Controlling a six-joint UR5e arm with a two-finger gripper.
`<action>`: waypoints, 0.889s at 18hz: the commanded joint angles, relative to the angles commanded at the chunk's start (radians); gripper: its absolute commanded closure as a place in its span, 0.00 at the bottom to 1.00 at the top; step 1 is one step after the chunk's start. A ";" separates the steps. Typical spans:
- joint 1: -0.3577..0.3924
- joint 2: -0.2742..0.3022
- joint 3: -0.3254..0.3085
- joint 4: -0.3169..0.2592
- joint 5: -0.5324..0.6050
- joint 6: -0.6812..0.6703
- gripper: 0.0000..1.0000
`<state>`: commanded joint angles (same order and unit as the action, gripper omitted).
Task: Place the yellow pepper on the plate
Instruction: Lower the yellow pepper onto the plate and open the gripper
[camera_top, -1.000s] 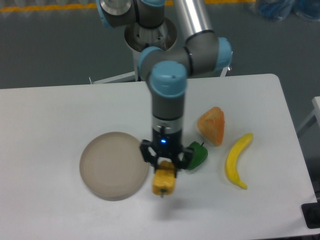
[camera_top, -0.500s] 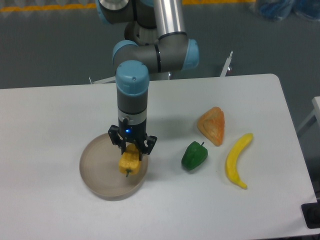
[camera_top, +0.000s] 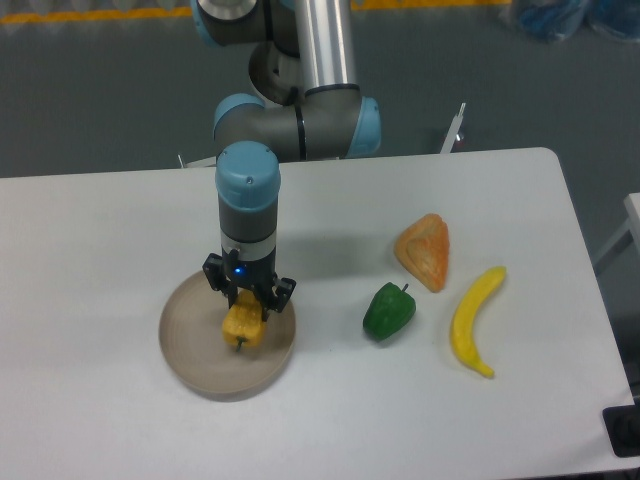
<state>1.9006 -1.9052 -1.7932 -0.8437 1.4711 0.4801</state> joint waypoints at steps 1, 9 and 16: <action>0.000 0.000 0.002 0.002 0.000 0.000 0.57; -0.008 -0.014 0.008 0.005 0.000 0.005 0.54; -0.008 -0.009 0.015 0.005 -0.002 0.012 0.00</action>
<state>1.8929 -1.9144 -1.7779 -0.8391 1.4696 0.4924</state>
